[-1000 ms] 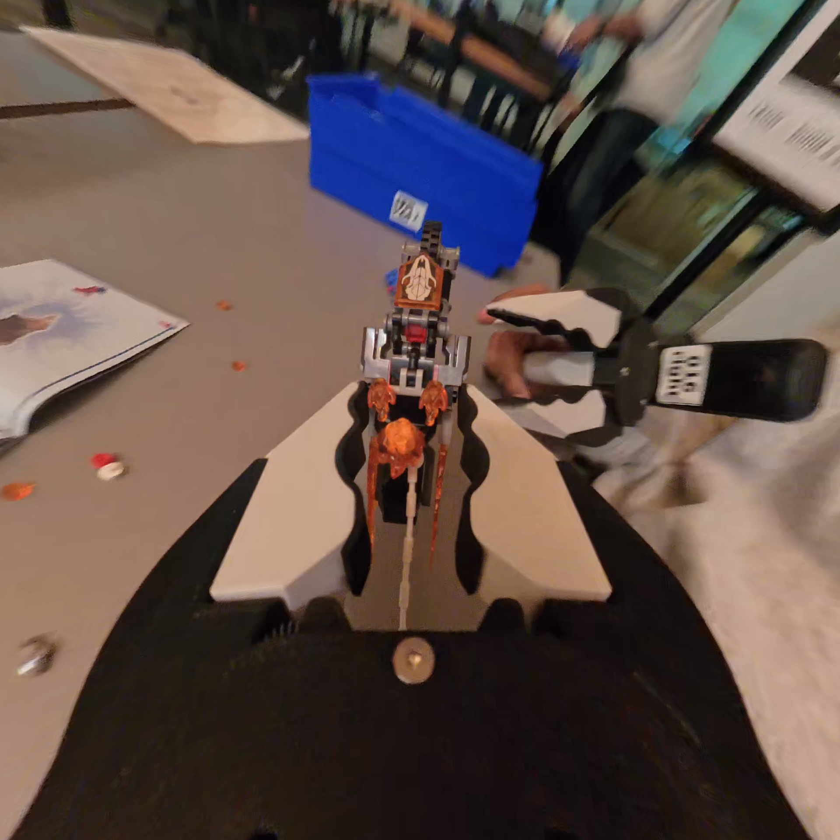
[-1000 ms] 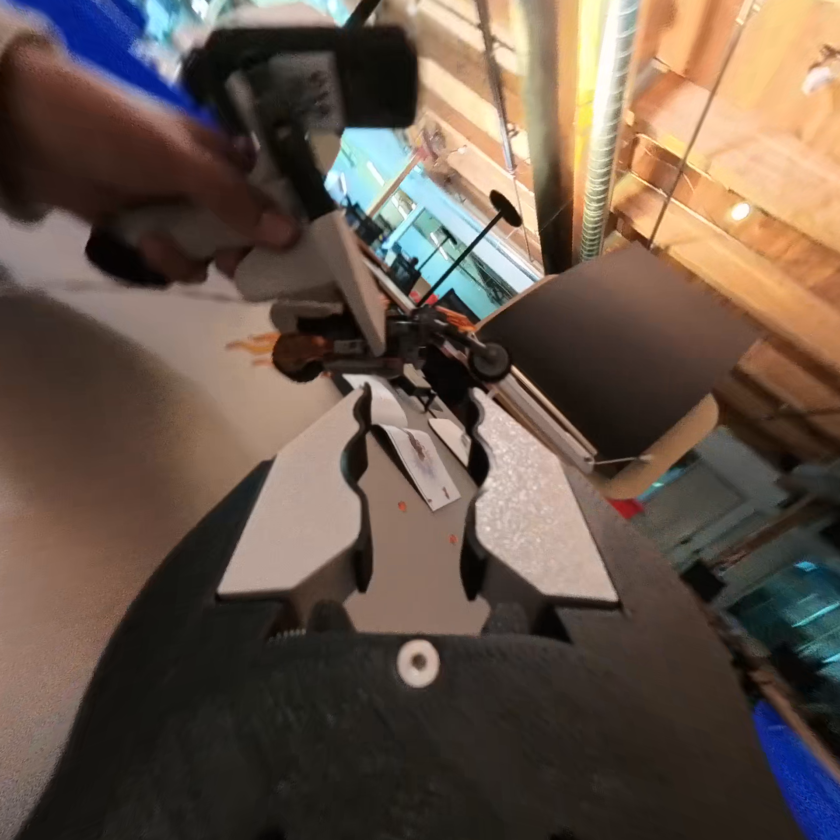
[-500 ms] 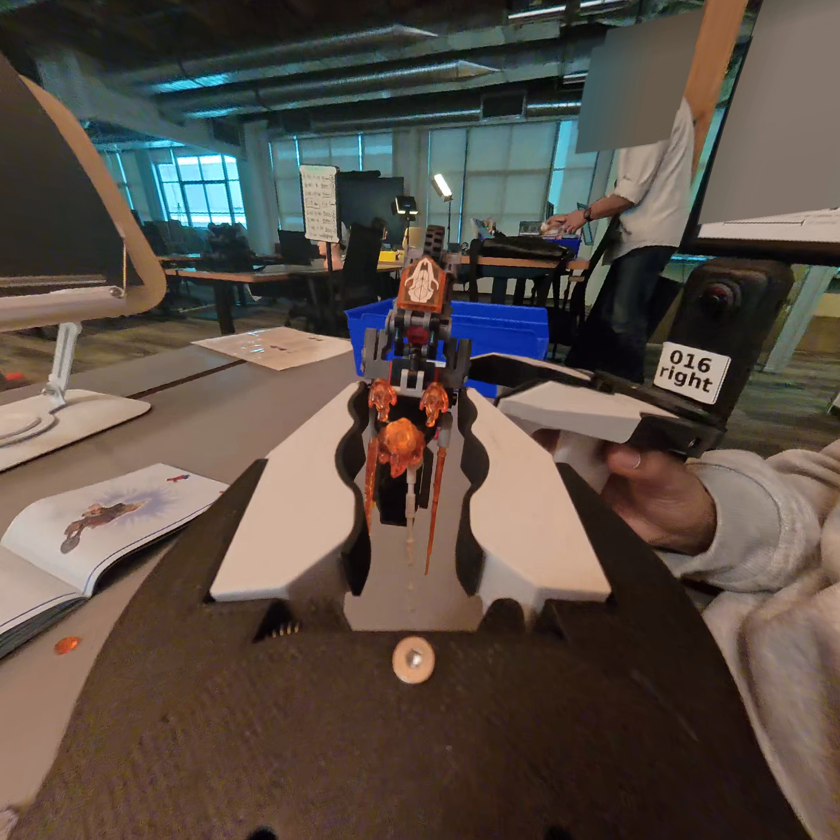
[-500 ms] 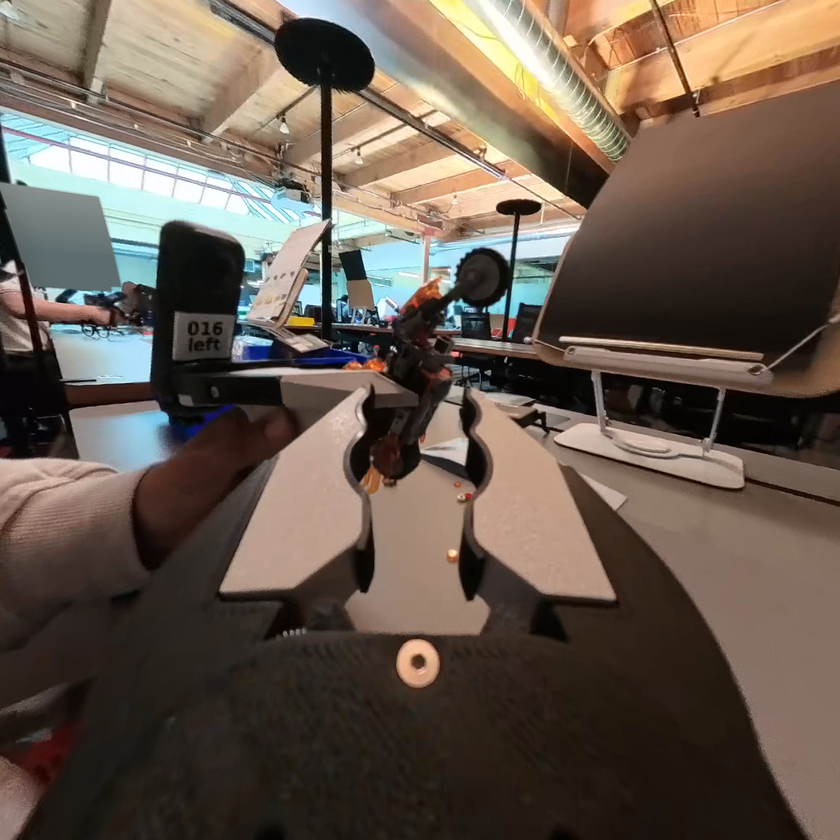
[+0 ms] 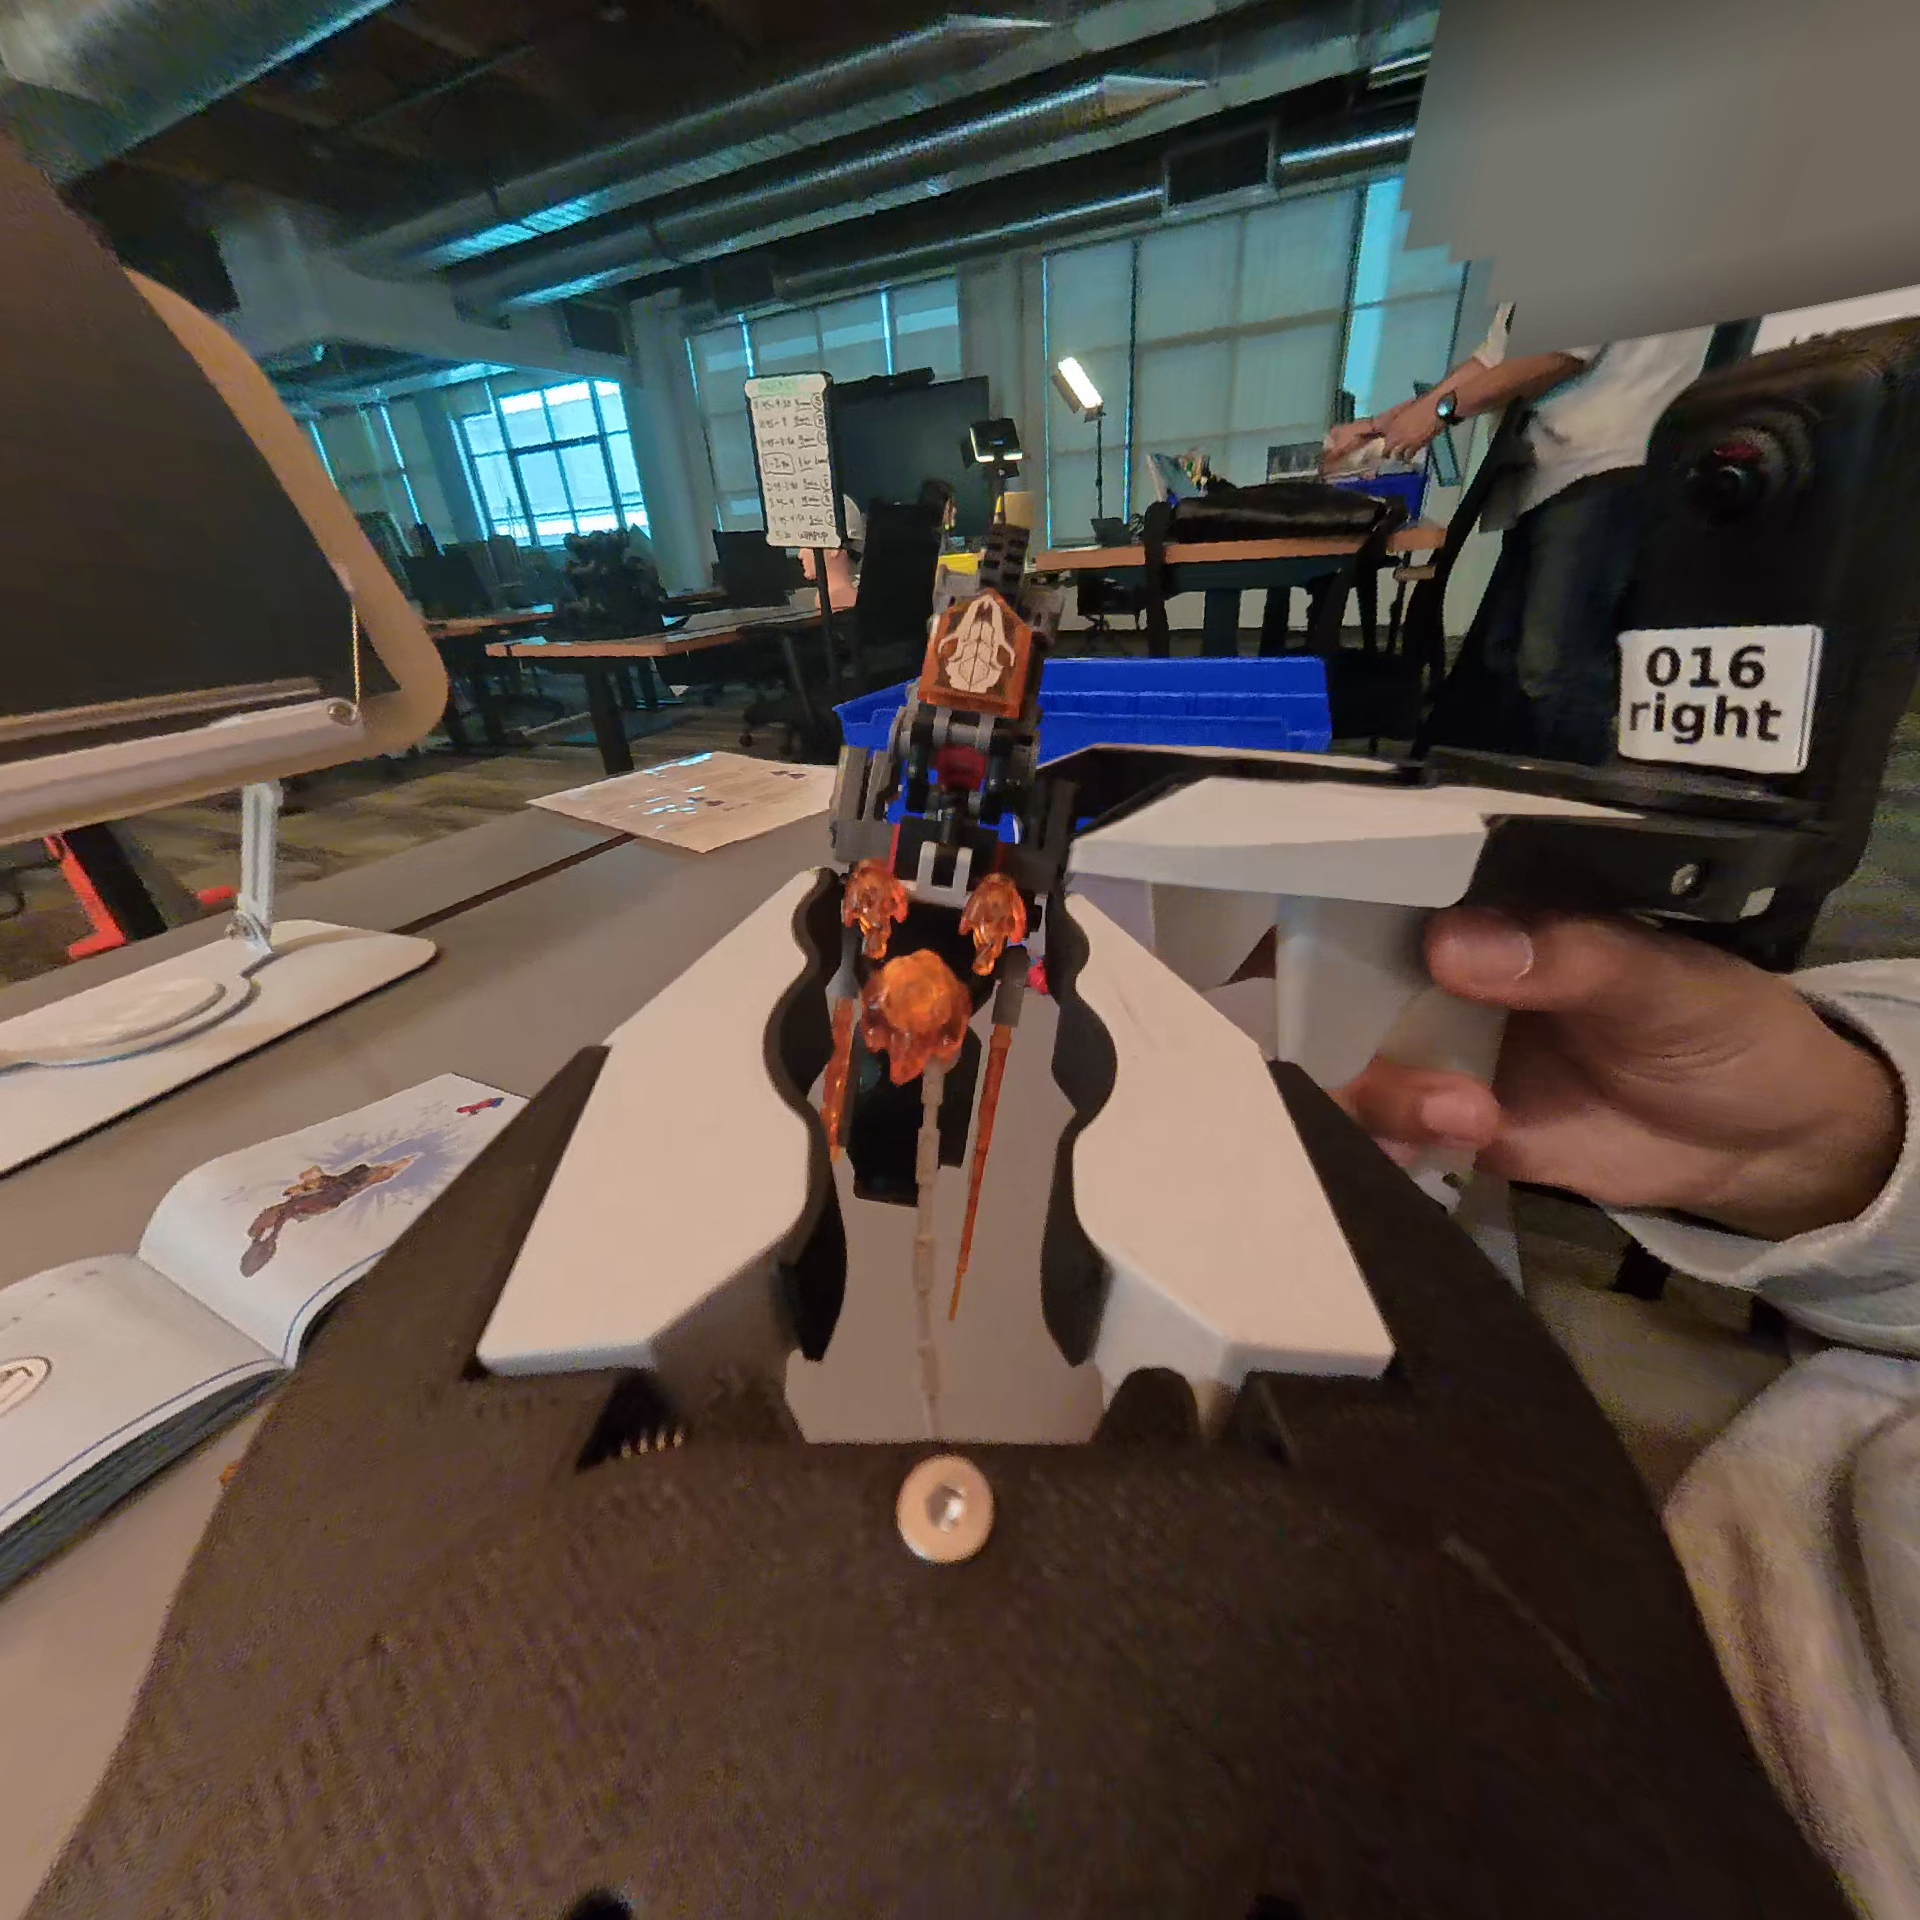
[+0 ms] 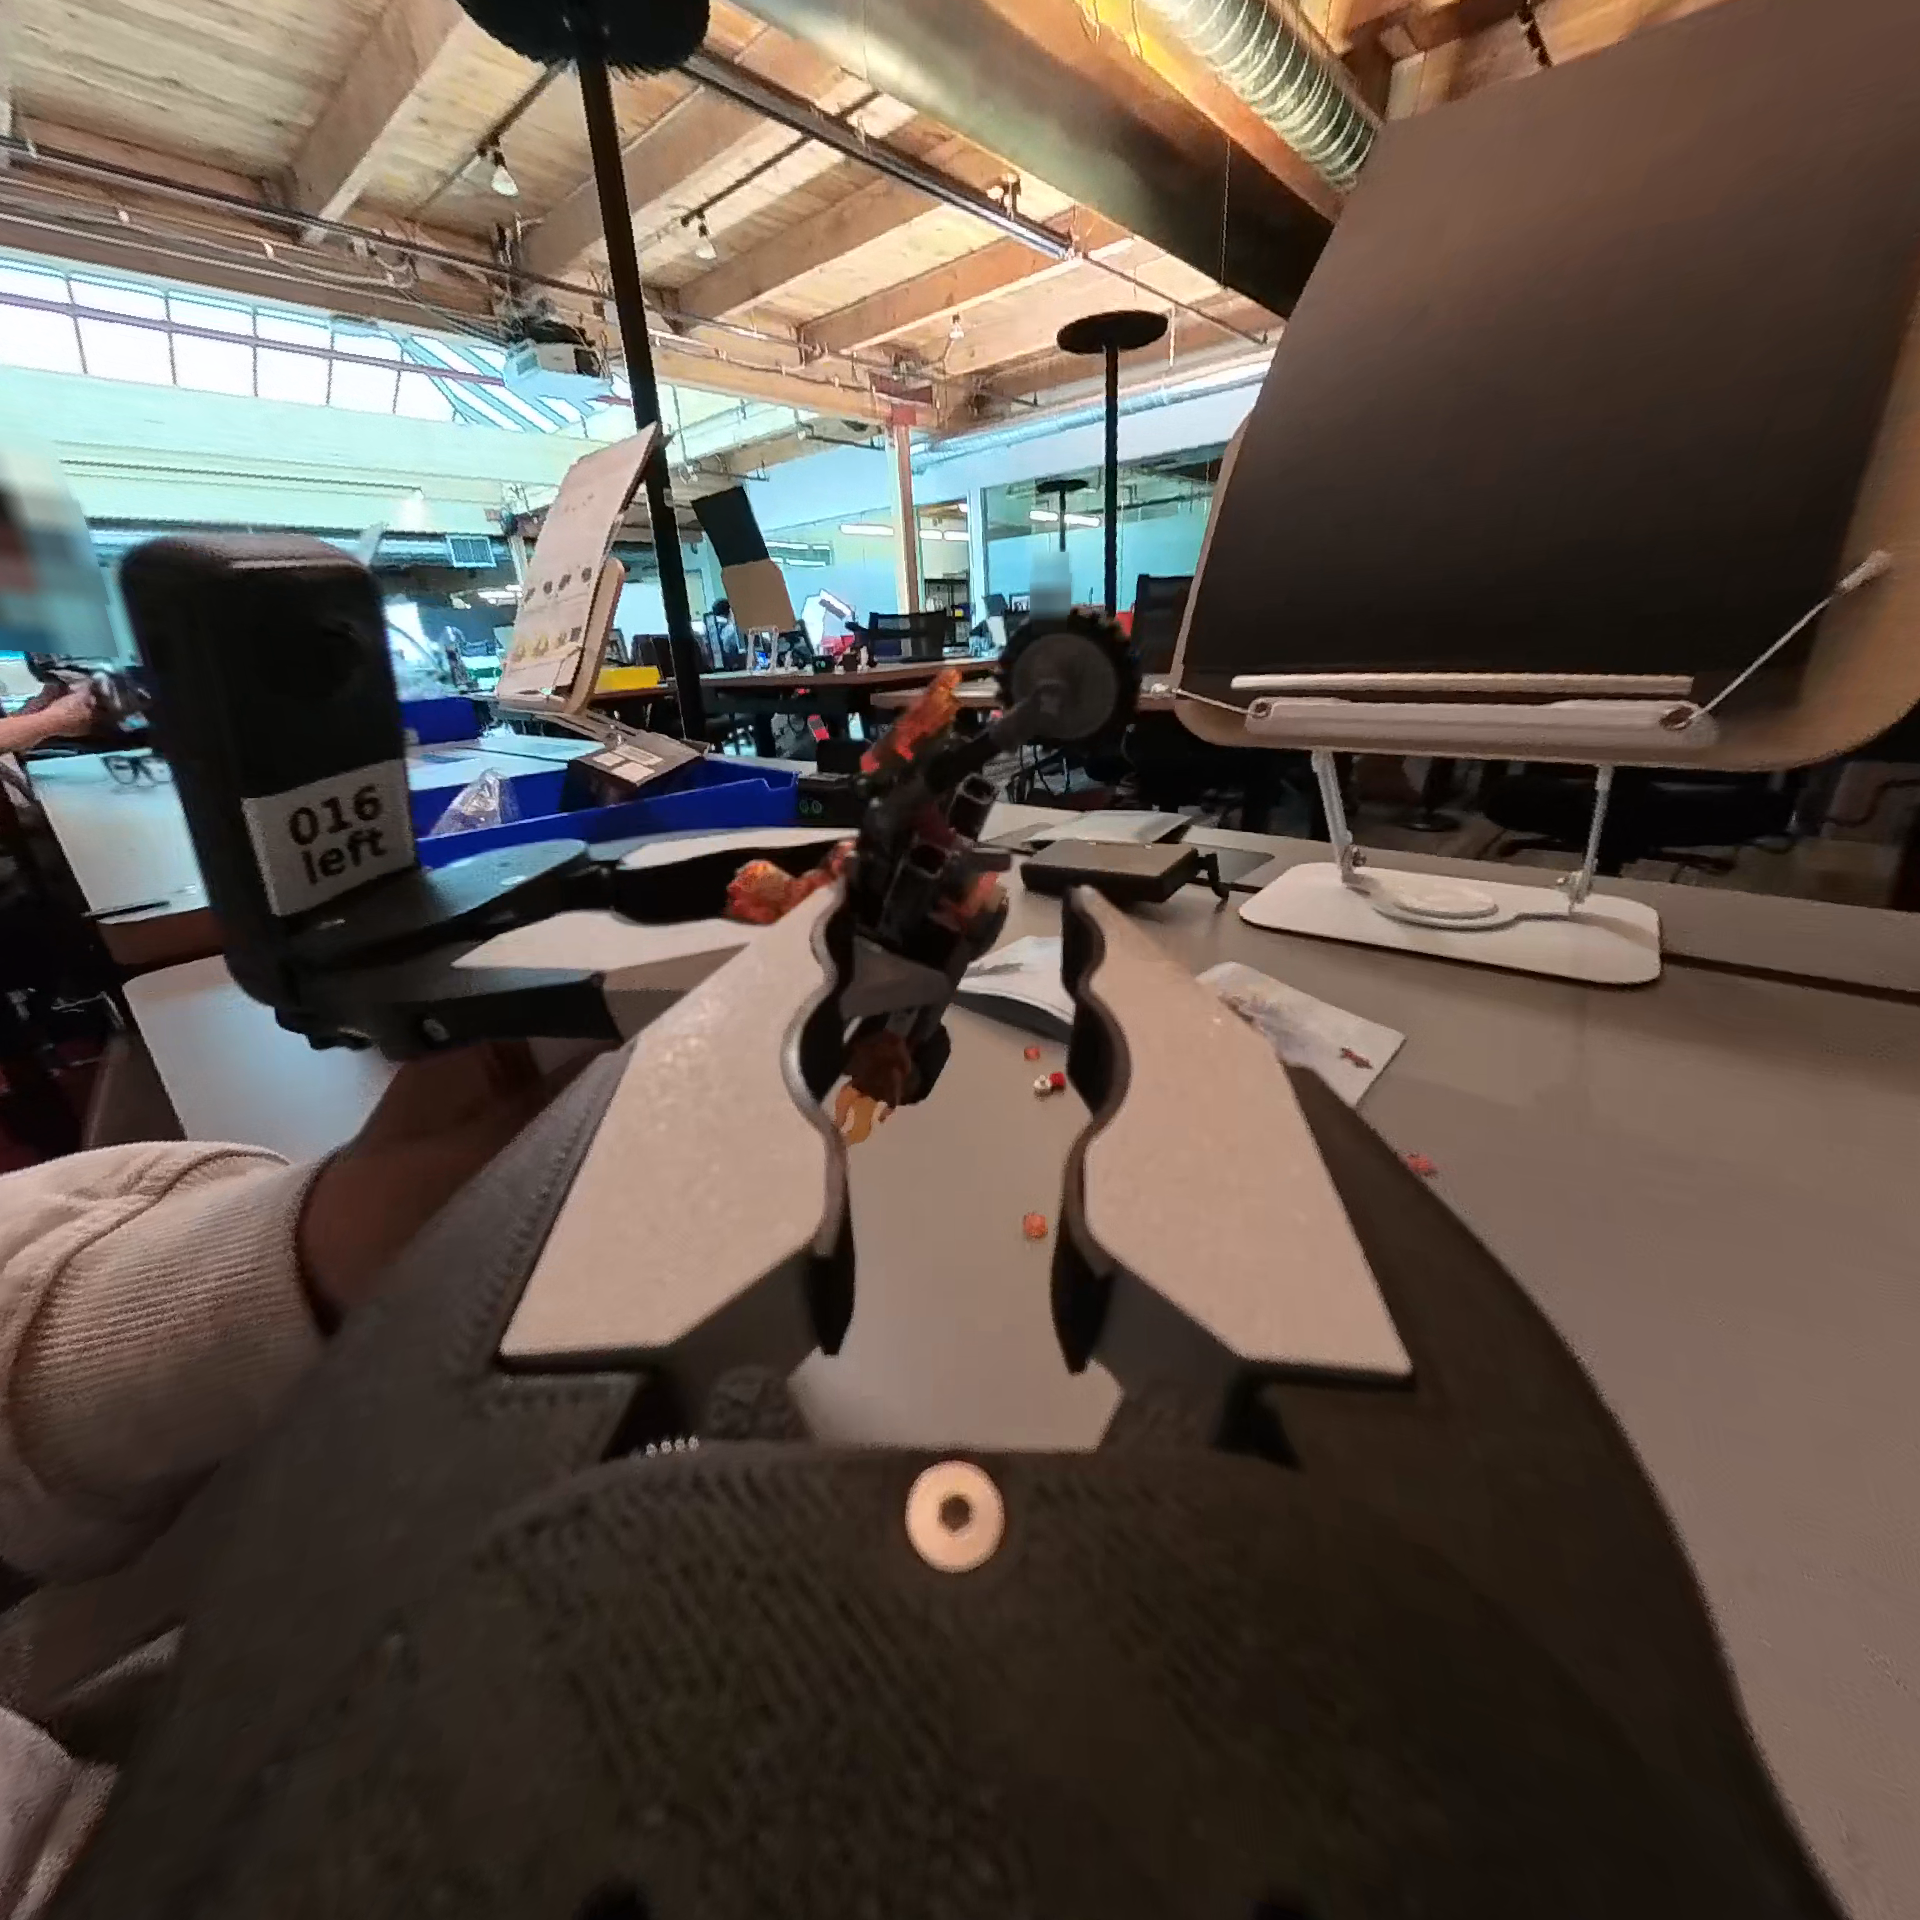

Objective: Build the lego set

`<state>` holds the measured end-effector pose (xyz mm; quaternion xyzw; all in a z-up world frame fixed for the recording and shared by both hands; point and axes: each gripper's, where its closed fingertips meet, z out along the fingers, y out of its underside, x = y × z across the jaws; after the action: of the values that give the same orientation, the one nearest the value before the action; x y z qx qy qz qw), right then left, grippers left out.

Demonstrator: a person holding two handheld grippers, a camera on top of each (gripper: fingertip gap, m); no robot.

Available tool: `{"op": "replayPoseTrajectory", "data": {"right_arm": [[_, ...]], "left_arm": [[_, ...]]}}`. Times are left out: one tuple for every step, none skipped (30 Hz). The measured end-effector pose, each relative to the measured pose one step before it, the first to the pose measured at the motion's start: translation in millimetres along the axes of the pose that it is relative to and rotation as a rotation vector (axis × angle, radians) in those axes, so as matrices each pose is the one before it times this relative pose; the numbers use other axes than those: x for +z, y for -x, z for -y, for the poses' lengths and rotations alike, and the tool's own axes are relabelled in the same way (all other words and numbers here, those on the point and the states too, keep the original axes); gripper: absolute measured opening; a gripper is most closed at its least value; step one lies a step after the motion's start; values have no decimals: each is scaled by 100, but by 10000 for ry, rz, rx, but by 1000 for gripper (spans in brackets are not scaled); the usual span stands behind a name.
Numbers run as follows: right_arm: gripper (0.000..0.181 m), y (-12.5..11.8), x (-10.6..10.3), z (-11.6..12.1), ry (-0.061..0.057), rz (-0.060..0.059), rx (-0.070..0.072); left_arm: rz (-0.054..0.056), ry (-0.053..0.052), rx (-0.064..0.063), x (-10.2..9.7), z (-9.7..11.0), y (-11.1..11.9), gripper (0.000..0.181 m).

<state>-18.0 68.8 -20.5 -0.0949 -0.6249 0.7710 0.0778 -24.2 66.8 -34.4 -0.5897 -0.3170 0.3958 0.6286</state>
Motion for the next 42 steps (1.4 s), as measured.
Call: {"op": "replayPoseTrajectory", "data": {"right_arm": [[38,-79,25,-217,121,-9,57],[37,-77,-5,-137,80,-7,47],[37,-15,-22,-51,39,20,25],[37,24,-39,-6,23,29,-1],[36,51,-51,31,17,33,-39],[36,56,-46,52,16,23,-73],[36,57,-42,51,22,23,-89],[36,65,-35,28,37,20,-90],[36,-13,-26,-19,55,-20,-85],[35,-82,-3,-46,57,-50,-74],[35,-104,-1,-74,43,-48,-48],[35,-95,-17,-58,27,-21,-7],[36,-77,-14,-80,35,0,31],[36,-78,-1,-90,54,-1,54],[36,-58,11,-80,68,5,49],[36,-29,0,-66,72,7,29],[36,-11,-12,-44,71,-6,-2],[35,-3,-31,-30,69,-15,-39],[35,-13,-33,-20,70,-18,-60],[35,-23,-38,-27,75,-24,-63],[35,-28,-23,-39,76,-17,-45],[35,-25,-23,-41,71,-4,-20],[36,-39,-26,-44,66,-4,-10],[36,-60,-19,-39,56,-11,-26],[37,-111,-34,0,16,-22,-77],[40,-142,-45,47,-29,-40,-143],[41,-169,-77,40,-30,-46,-171],[42,-170,-73,15,-6,-44,-125],[42,-118,-48,8,23,-13,-52],[42,-41,-30,-17,39,15,-8],[42,0,-23,-25,39,13,-11],[41,11,-8,-28,28,1,-35],[40,48,-14,1,3,1,-48],[39,66,-31,40,-16,13,-46],[39,48,-33,33,-5,6,-30],[39,-18,-36,34,6,-14,-9],[36,-113,-70,74,-16,-52,-3],[34,-204,-128,145,-56,-88,-24],[31,-243,-165,268,-117,-101,-44],[29,-184,-187,362,-172,-65,-29],[28,-19,-142,330,-157,29,28],[28,173,-81,202,-71,121,92]], "left_arm": [[16,25,182,53,14,-210,36],[26,38,147,43,-14,-141,36],[58,39,94,29,-43,-15,36],[-4,4,33,-1,-1,-27,36],[-14,-13,-36,-2,13,18,36],[18,-18,-54,-38,8,95,36],[54,-28,-33,-57,34,171,36],[44,-31,-26,-71,34,130,36],[3,-27,-35,-46,36,58,36],[-43,-18,-17,-15,25,-42,36],[-23,24,47,17,-30,-82,36],[61,41,124,18,-42,-17,36],[88,51,164,19,-50,9,36],[87,53,161,5,-60,21,36],[97,60,178,13,-53,22,36],[116,44,187,3,-23,46,36],[87,31,155,1,-16,22,36],[49,24,89,15,-19,-8,36],[14,22,44,18,-19,-20,36],[9,22,32,22,-31,-25,36],[22,28,54,18,-35,-13,36],[29,25,65,14,-27,-9,36],[40,27,76,12,-25,-8,36],[50,32,85,25,-29,-3,36],[49,33,77,20,-30,1,36],[54,18,50,9,-18,33,36],[80,22,36,4,-21,93,36],[104,51,26,6,-93,154,36],[12,28,11,-1,-68,49,36],[-33,10,-32,18,-35,-30,36],[-3,22,4,23,-39,-20,36],[25,18,53,-1,-15,-9,36],[32,8,60,-4,0,1,36],[-4,-6,19,1,20,-35,36],[-25,-14,-25,-1,14,-26,36],[-22,-2,-35,-12,-11,2,36],[16,3,-39,-10,-21,66,36],[26,-7,-45,-26,-4,110,36],[13,-15,-64,-33,-9,103,36],[-11,-10,-78,-17,-7,70,36],[-32,-4,-74,-6,-23,26,36],[-31,-7,-50,6,-7,-4,36]]}}
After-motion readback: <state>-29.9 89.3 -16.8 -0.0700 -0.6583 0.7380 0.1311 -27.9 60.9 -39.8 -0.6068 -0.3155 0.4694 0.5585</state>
